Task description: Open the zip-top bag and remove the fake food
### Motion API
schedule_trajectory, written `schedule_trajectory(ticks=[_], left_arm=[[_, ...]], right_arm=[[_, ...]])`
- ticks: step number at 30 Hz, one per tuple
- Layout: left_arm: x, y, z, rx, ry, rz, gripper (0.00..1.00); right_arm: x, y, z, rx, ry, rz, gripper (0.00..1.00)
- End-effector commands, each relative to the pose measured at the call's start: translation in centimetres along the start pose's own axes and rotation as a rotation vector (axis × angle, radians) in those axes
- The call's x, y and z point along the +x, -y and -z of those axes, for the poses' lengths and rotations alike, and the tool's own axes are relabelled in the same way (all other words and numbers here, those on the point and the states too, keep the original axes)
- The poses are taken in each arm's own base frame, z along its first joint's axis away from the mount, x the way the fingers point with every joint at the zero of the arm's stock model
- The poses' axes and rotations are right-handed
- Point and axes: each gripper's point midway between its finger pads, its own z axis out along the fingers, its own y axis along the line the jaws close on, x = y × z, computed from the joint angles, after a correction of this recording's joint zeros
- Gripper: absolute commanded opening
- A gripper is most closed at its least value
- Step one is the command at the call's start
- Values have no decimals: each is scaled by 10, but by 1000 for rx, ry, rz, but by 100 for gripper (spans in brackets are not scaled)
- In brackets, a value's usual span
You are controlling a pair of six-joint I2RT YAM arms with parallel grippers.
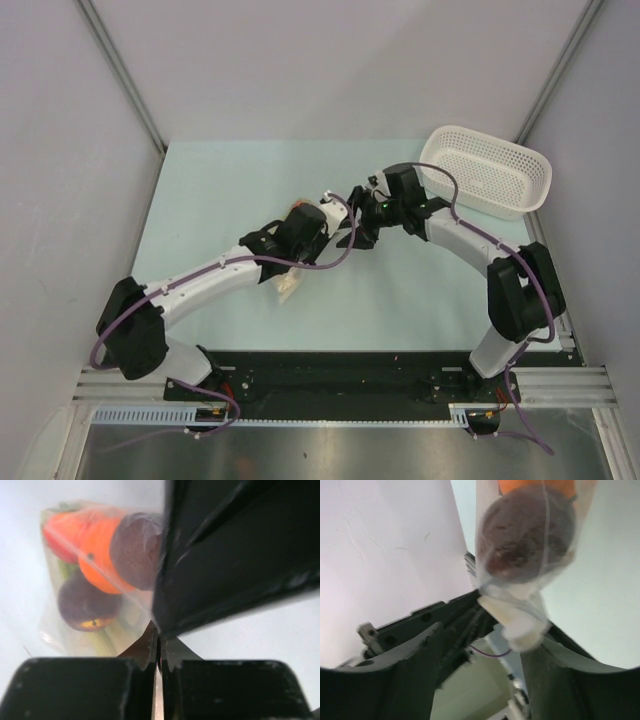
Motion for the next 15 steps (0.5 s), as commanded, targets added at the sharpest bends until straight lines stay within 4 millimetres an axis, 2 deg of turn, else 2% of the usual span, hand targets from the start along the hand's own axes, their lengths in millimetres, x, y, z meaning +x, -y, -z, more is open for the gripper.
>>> schedule_trajectory(ticks=[1, 2, 3, 5, 8, 10, 11, 12, 14, 15], left_arm=[[-47, 7, 26, 98, 99, -30, 0], [-54, 8, 33, 119, 124, -17, 0], [-56, 11, 37, 146, 134, -12, 0], [-63, 17, 47, 206, 157, 27, 0], [-66, 25, 59, 311, 159, 75, 0], [-68, 22, 66, 343, 155, 118, 0], [-67, 27, 70, 389, 148, 132, 0], [-68, 21, 70, 400, 142, 160, 0], [-72, 25, 77, 468, 128, 210, 0], [-73, 21, 77, 475, 120, 229, 0]], right_arm=[[-23, 8, 43, 18, 92, 247, 69], [-25, 18, 50, 46, 92, 325, 69], [-36, 23, 63, 61, 126, 356, 71], [-41, 31, 72, 67, 137, 459, 71], [-49, 25, 88, 53, 199, 601, 71], [-49, 18, 102, 51, 267, 721, 72], [-52, 7, 108, 21, 318, 793, 72], [-48, 11, 111, 9, 330, 835, 72], [-44, -12, 127, -38, 417, 946, 72], [-37, -12, 127, -66, 401, 992, 72]])
